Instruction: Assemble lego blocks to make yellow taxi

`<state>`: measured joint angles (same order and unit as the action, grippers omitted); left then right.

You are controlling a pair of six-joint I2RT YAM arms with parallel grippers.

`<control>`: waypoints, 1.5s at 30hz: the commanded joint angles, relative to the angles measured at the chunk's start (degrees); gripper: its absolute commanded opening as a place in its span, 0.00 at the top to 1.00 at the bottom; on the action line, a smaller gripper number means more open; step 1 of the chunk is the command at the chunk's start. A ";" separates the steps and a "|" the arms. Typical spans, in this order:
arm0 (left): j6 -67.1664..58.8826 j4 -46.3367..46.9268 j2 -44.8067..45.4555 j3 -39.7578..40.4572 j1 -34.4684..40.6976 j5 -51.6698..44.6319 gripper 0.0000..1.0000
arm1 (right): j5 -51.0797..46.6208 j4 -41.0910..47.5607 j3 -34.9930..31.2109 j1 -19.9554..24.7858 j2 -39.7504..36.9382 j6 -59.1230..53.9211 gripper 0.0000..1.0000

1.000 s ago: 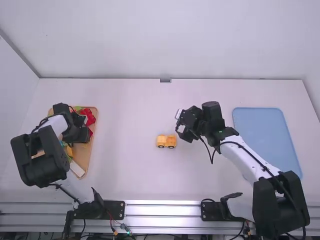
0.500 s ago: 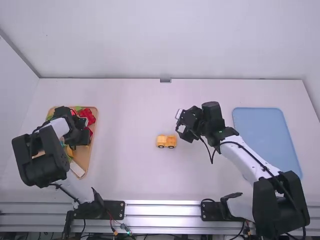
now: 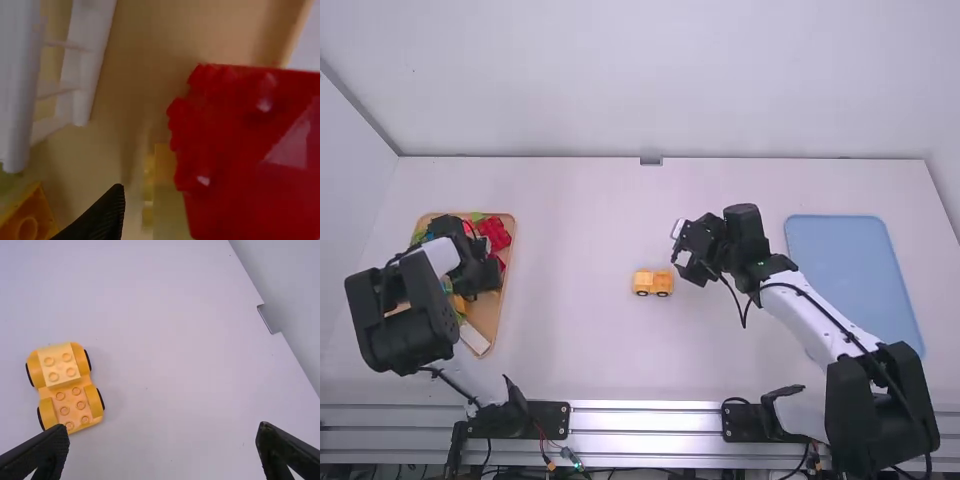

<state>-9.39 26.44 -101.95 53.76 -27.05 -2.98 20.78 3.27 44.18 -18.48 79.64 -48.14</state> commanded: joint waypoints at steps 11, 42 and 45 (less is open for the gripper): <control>1.09 -1.42 -0.28 -2.91 0.42 -0.68 0.78 | 0.15 -0.48 0.96 0.11 -1.01 0.37 0.02; 5.09 1.90 -0.11 -0.85 0.42 -3.45 0.84 | 0.17 -0.92 0.96 0.11 -0.98 0.39 0.01; 5.09 2.62 0.66 0.33 0.39 -3.10 0.98 | 0.15 -0.96 0.96 0.11 -1.01 1.14 0.01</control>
<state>-4.21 28.56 -101.89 53.43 -27.07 -3.81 20.82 2.31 44.18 -18.48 79.64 -47.83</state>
